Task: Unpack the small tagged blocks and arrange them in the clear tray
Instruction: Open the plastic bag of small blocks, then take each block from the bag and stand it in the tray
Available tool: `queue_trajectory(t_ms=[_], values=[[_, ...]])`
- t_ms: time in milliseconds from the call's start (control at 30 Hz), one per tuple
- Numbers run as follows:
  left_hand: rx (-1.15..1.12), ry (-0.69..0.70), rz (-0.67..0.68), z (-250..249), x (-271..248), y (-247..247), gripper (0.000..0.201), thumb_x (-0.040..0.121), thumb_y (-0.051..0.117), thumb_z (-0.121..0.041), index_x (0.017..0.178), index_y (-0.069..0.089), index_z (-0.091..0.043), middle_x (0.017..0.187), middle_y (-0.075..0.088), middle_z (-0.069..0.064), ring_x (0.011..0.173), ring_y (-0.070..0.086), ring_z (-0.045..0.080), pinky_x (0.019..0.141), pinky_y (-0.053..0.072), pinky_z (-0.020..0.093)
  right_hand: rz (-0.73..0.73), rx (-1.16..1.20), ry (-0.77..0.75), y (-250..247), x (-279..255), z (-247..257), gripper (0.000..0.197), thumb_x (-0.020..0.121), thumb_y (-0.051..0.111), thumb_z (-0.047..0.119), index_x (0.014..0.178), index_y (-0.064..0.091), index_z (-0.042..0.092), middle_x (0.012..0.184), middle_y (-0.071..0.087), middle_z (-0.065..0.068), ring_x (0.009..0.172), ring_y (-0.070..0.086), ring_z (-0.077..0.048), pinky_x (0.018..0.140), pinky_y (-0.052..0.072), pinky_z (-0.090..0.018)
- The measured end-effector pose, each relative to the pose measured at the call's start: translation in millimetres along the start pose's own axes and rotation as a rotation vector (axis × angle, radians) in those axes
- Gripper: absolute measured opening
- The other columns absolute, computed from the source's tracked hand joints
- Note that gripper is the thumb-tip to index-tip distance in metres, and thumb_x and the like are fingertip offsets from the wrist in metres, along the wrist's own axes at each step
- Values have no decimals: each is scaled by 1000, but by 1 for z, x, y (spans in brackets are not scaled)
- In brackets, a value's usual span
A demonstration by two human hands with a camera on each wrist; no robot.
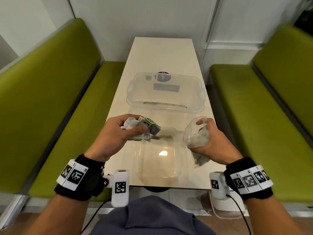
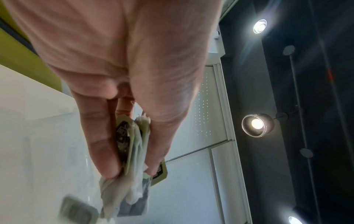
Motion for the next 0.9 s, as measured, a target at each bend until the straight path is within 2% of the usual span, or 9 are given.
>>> queue_trajectory(t_ms=[100, 233, 400, 467, 600, 700, 800, 900], values=[[11, -22, -19, 9, 1, 0, 20, 89, 74, -7, 109, 76, -7, 100, 80, 9, 87, 76, 15, 74, 61, 23, -33, 0, 116, -14, 6, -35, 74, 69, 91, 24, 121, 40, 31, 105, 59, 9, 88, 61, -3, 65, 46, -18], [32, -47, -42, 23, 5, -2, 21, 89, 75, -8, 110, 76, -8, 101, 79, 10, 88, 75, 17, 76, 63, 27, 6, -119, 294, -5, 21, -87, 78, 70, 88, 30, 130, 38, 25, 110, 60, -3, 95, 61, -24, 71, 47, -30], [58, -61, -28, 27, 7, 6, 17, 90, 74, -8, 107, 76, -7, 98, 80, 8, 84, 76, 13, 73, 61, 22, 130, -272, 431, 29, 46, -135, 78, 71, 85, 37, 129, 37, 20, 107, 61, -6, 94, 62, -28, 79, 53, -36], [47, -66, -33, 29, 5, 5, 17, 90, 74, -8, 106, 76, -8, 97, 80, 7, 85, 76, 13, 73, 61, 21, 152, -285, 463, 38, 54, -142, 79, 70, 86, 40, 128, 37, 19, 109, 61, -7, 96, 63, -29, 82, 54, -38], [45, -91, -18, 34, 8, 9, 16, 90, 74, -8, 105, 77, -10, 97, 80, 6, 86, 76, 14, 74, 60, 21, 154, -301, 529, 47, 69, -157, 88, 70, 87, 44, 133, 35, 13, 123, 61, -12, 108, 62, -35, 89, 55, -43], [47, -85, 14, 33, 8, 14, 13, 90, 73, -7, 101, 77, -12, 95, 81, 3, 85, 76, 13, 74, 59, 20, 144, -307, 569, 51, 72, -166, 95, 70, 87, 46, 139, 33, 11, 131, 60, -14, 114, 61, -36, 90, 54, -42], [66, -89, 16, 34, 10, 12, 15, 89, 76, -9, 104, 78, -12, 98, 80, 5, 87, 76, 14, 76, 60, 22, 126, -280, 583, 49, 73, -164, 105, 68, 88, 51, 145, 29, 11, 140, 56, -15, 122, 59, -36, 93, 51, -41], [80, -100, -8, 36, 12, 7, 20, 87, 78, -11, 107, 77, -13, 100, 80, 6, 89, 75, 16, 77, 60, 23, 101, -262, 566, 31, 65, -141, 118, 64, 88, 59, 151, 25, 11, 144, 54, -14, 126, 57, -34, 98, 51, -43]])
Point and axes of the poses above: each hand's wrist, its own x-axis towards the middle knuckle, its own y-axis out of the palm, z = x × y, the point moved 9 cm from there along x, towards the middle knuckle
